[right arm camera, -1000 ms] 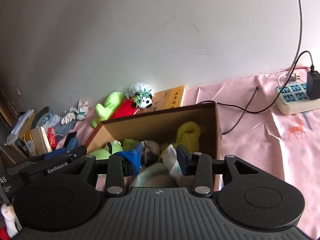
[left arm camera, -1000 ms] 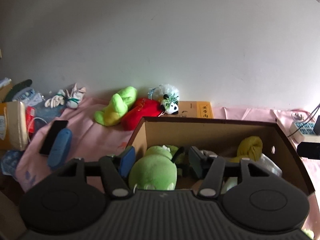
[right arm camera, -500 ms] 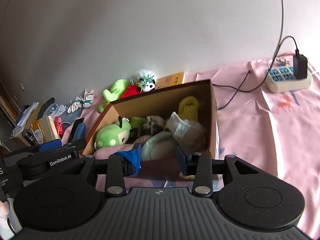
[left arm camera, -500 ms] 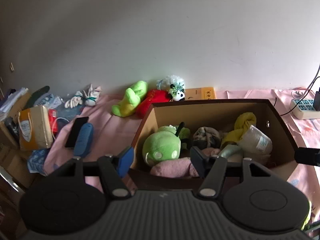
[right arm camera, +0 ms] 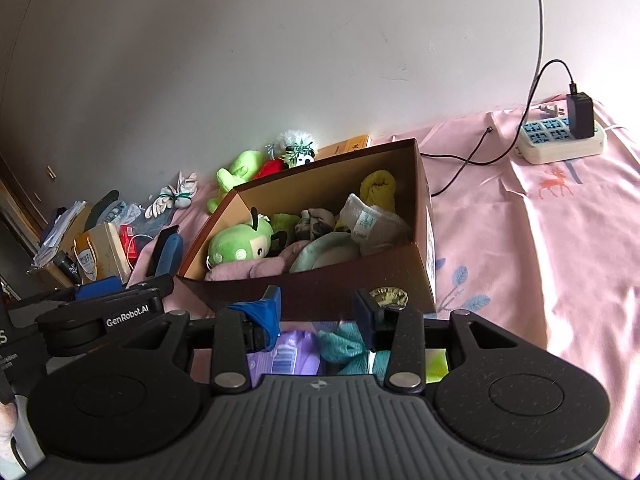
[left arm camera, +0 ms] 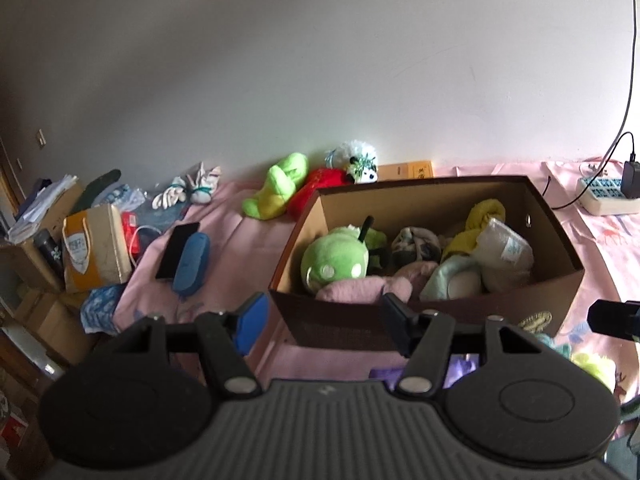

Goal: Organize soft objects
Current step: 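Withdraw both grippers from the box toward the mesh sponges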

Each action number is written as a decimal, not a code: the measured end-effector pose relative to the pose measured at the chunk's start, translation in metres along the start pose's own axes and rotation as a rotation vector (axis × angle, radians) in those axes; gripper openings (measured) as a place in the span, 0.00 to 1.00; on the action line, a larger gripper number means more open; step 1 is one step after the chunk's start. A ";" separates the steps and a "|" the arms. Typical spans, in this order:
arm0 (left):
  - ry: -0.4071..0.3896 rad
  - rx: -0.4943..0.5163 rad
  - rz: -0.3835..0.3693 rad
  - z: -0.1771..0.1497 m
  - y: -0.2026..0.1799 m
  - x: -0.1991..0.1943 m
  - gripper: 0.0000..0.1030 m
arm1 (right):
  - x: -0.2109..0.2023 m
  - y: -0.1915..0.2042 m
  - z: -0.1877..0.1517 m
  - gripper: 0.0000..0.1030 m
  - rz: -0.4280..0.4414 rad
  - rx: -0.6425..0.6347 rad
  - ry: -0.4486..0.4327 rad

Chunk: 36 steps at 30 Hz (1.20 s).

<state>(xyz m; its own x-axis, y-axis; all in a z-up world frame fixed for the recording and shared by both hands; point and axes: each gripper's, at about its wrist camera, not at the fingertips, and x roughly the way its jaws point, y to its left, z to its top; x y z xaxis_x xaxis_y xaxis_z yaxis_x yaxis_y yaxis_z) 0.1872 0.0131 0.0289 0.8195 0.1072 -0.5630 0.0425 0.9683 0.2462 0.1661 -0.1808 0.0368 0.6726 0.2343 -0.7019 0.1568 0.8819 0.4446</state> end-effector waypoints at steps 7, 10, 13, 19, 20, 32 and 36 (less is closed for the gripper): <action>0.030 -0.020 0.005 -0.016 0.001 -0.009 0.61 | -0.009 0.000 -0.018 0.24 0.006 0.012 -0.005; 0.038 -0.014 0.016 -0.022 -0.002 -0.013 0.61 | -0.013 -0.002 -0.025 0.24 0.007 0.027 -0.008; 0.040 0.000 0.039 -0.028 -0.005 -0.018 0.61 | -0.017 -0.004 -0.031 0.24 0.000 0.025 -0.020; 0.050 0.025 0.061 -0.041 -0.013 -0.026 0.61 | -0.026 -0.009 -0.048 0.24 0.022 0.064 -0.029; 0.049 0.031 0.067 -0.042 -0.014 -0.027 0.61 | -0.028 -0.010 -0.051 0.24 0.027 0.071 -0.030; 0.085 0.023 0.080 -0.071 -0.018 -0.034 0.61 | -0.041 -0.005 -0.080 0.24 0.012 0.065 -0.057; 0.101 0.015 0.071 -0.078 -0.019 -0.036 0.61 | -0.042 -0.004 -0.085 0.24 0.019 0.064 -0.045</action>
<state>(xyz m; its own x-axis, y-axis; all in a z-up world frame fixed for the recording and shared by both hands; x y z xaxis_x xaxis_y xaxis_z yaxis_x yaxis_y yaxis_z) 0.1122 0.0090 -0.0174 0.7592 0.1979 -0.6200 -0.0039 0.9540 0.2997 0.0760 -0.1597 0.0171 0.7077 0.2309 -0.6677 0.1885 0.8491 0.4934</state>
